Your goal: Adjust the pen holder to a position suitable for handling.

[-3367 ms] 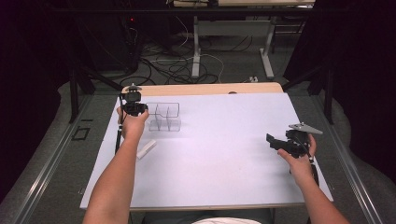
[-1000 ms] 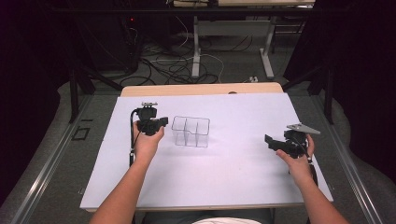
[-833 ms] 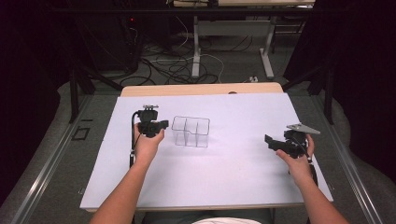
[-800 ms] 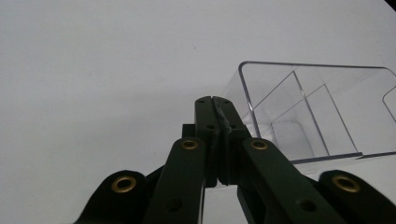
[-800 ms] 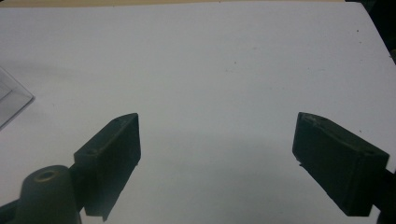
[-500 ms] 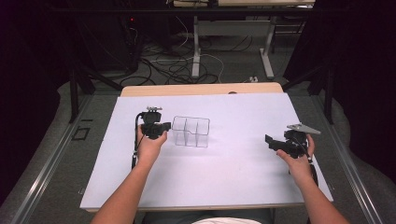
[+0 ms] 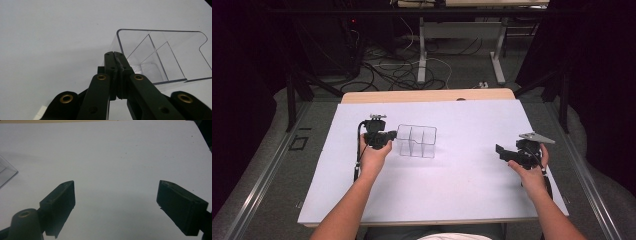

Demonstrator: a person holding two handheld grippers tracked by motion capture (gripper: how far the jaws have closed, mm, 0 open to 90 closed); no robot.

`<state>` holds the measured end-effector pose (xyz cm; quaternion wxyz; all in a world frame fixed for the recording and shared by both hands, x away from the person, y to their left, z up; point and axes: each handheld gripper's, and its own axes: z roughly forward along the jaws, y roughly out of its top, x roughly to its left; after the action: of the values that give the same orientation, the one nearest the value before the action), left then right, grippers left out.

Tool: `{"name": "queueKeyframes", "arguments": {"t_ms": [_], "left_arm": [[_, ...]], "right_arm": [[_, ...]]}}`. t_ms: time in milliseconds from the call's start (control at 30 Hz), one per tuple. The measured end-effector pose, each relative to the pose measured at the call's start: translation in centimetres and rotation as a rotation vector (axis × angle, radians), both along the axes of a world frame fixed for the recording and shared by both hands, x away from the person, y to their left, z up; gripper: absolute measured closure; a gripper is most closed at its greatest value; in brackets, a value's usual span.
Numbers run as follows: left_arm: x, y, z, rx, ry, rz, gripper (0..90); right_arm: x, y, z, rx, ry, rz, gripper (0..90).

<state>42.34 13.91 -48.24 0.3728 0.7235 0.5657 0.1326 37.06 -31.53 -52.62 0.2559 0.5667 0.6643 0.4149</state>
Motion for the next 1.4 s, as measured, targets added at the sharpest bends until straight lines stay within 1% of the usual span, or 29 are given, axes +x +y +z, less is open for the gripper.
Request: {"name": "queueKeyframes", "arguments": {"t_ms": [67, 167, 333, 400, 500, 533, 700, 833, 900, 933, 967, 1100, 1167, 1200, 1300, 1333, 1400], "left_arm": [[-0.1, -0.1, 0.0, -0.002, -0.004, 0.003, 89.9], [-0.2, -0.1, 0.0, 0.012, -0.005, 0.001, 89.9], [-0.7, -0.6, 0.0, 0.003, 0.0, -0.01, 89.9], [-0.9, -1.1, 0.0, -0.008, 0.001, -0.021, 89.9], [-1.0, -1.5, 0.0, -0.008, 0.002, -0.028, 89.9], [-1.1, -1.6, 0.0, -0.003, 0.002, -0.037, 90.0], [-1.4, -2.7, 0.0, -0.007, 0.006, -0.067, 90.0], [-1.6, -3.2, 0.0, -0.011, 0.007, -0.076, 89.9], [-1.7, -3.5, -0.1, -0.01, 0.014, -0.088, 89.9], [-1.7, -3.8, -0.2, 0.0, 0.023, -0.099, 89.9], [-1.7, -4.0, -0.3, 0.002, 0.024, -0.101, 89.9], [-1.6, -4.0, -0.4, 0.001, 0.023, -0.103, 89.8], [-1.6, -3.9, -0.4, -0.001, 0.021, -0.102, 87.8], [-1.6, -3.7, -0.2, -0.008, 0.014, -0.104, 86.6], [-1.6, -3.4, 0.0, -0.007, 0.003, -0.104, 85.5], [-1.7, -3.0, 0.4, -0.009, 0.001, -0.101, 85.0], [-1.6, -2.8, 0.5, -0.016, -0.003, -0.102, 83.7]], "right_arm": [[0.0, 0.1, 0.0, 0.008, 0.006, -0.005, 14.8], [0.0, 0.0, 0.0, 0.003, 0.001, -0.001, 14.8], [0.0, 0.0, 0.0, 0.002, 0.001, -0.001, 14.8], [0.0, 0.1, 0.0, 0.001, 0.0, 0.0, 14.8], [0.0, 0.1, 0.0, 0.004, 0.003, -0.001, 14.8], [0.0, 0.1, 0.0, 0.004, 0.003, -0.001, 14.8], [0.0, 0.1, 0.1, 0.004, 0.001, -0.001, 14.8], [0.0, 0.1, 0.1, 0.003, 0.0, -0.001, 14.8], [0.1, 0.0, 0.1, 0.0, -0.001, 0.001, 14.8], [0.0, 0.1, 0.1, 0.002, 0.001, 0.0, 14.8], [0.0, 0.1, 0.1, 0.003, 0.001, 0.0, 14.8], [0.0, 0.1, 0.1, 0.003, 0.0, 0.002, 14.8], [0.0, 0.1, 0.1, 0.004, 0.0, 0.001, 14.8], [0.0, 0.1, 0.1, 0.005, 0.0, 0.001, 14.8], [0.0, -0.1, 0.1, 0.003, -0.003, 0.001, 14.8], [0.0, -0.1, 0.1, 0.003, -0.003, 0.0, 14.8], [0.0, -0.1, 0.2, 0.002, -0.003, 0.0, 14.8]]}}
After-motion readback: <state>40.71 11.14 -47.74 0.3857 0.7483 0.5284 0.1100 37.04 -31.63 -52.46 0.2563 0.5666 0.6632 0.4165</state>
